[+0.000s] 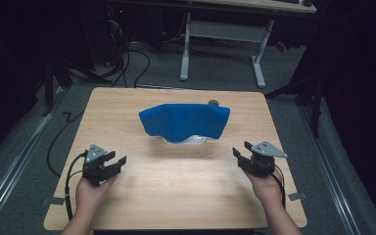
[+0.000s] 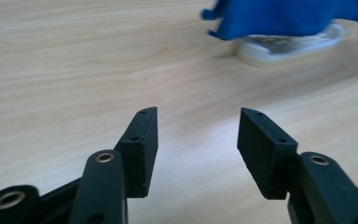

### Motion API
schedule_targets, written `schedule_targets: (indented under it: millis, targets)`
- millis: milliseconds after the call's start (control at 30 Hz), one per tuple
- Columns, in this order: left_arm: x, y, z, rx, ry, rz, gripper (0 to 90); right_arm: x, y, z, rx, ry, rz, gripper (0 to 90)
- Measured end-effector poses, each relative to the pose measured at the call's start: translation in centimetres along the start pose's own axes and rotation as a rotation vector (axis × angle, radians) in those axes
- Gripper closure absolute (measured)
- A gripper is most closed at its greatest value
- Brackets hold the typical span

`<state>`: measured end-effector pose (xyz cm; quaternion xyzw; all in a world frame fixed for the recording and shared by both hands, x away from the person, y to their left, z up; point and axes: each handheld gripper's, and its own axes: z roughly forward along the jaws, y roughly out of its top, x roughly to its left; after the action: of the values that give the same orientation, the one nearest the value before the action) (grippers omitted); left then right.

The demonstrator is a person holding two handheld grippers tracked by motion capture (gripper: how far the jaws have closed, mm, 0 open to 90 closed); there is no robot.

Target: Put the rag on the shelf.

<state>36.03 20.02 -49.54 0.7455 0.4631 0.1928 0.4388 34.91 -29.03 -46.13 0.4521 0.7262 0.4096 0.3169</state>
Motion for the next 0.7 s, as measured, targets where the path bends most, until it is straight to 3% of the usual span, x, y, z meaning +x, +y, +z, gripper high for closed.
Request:
schedule_targets:
  millis: [167,367,433,467,533,600,633,700]
  targets:
    - [-3.6,-0.6,-0.4,-0.019,-0.056,0.034,45.5,2.7,-0.5,-1.9,-0.006,0.035,-0.019,40.1]
    - [-9.9,-0.5,2.0,-0.004,-0.185,0.112,43.0,6.3,-0.8,-2.4,-0.003,0.091,-0.065,36.4]
    - [-11.8,-1.1,3.1,0.017,-0.222,0.162,42.6,7.2,-1.1,-2.2,0.000,0.105,-0.074,35.5]
    - [-13.0,-1.9,3.9,0.048,-0.231,0.211,42.5,7.6,-1.6,-1.9,0.000,0.120,-0.071,35.3]
    - [-14.0,-2.5,4.6,0.113,-0.239,0.281,43.0,8.6,-3.4,-1.1,0.017,0.150,-0.055,36.0]
    - [-14.3,-2.9,4.9,0.135,-0.223,0.328,41.6,9.3,-4.6,-0.3,0.077,0.179,-0.124,36.1]
    - [-14.2,-2.9,4.8,0.133,-0.219,0.331,41.6,9.5,-5.0,-0.1,0.098,0.178,-0.165,36.5]
    - [-13.5,-2.8,4.5,0.119,-0.225,0.293,41.8,9.2,-4.9,-0.1,0.080,0.184,-0.145,36.7]
